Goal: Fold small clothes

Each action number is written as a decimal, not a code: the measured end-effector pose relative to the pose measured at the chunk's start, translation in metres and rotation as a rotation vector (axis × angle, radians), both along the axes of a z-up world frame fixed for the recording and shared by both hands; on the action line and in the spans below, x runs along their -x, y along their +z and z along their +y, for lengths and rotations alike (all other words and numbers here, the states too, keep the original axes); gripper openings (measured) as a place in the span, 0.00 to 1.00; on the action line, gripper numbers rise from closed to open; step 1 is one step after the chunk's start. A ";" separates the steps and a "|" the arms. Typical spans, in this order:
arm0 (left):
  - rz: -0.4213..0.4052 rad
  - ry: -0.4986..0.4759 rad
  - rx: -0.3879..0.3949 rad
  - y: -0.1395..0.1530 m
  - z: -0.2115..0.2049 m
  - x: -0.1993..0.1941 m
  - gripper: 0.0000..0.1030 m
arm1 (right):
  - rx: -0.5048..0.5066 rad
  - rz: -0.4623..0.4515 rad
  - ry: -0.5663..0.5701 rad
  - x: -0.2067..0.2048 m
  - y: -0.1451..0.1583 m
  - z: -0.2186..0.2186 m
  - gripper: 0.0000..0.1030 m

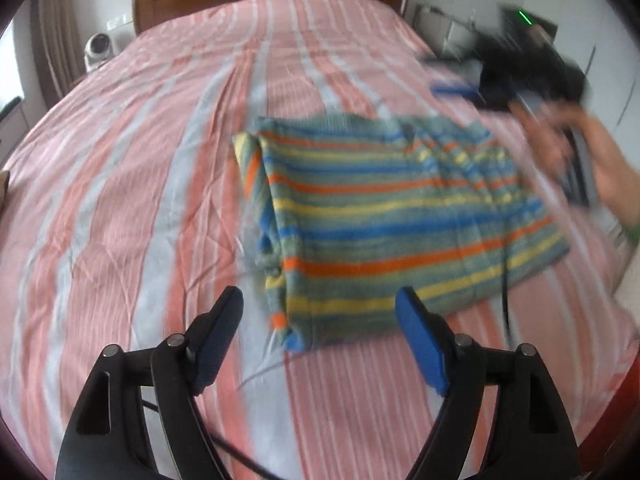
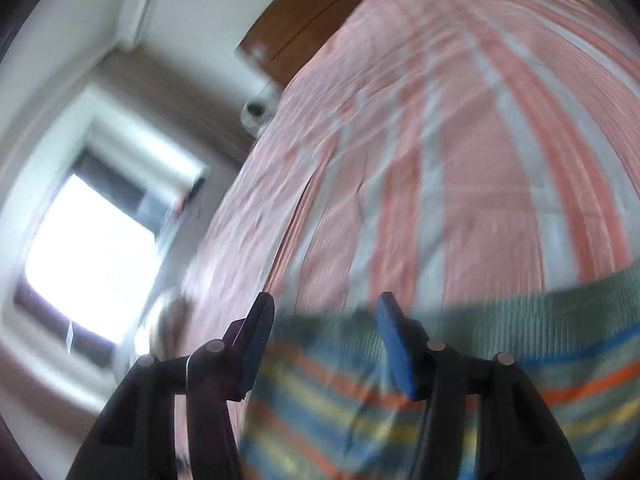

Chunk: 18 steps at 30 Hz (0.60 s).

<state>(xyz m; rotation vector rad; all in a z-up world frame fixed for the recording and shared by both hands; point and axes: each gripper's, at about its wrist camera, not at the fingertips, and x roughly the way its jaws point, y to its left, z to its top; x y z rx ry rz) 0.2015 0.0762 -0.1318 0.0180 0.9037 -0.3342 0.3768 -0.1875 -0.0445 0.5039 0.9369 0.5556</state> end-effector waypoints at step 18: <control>-0.063 0.212 -0.264 0.014 -0.042 0.058 0.86 | 0.490 -0.067 -0.160 0.308 -0.029 -0.096 0.61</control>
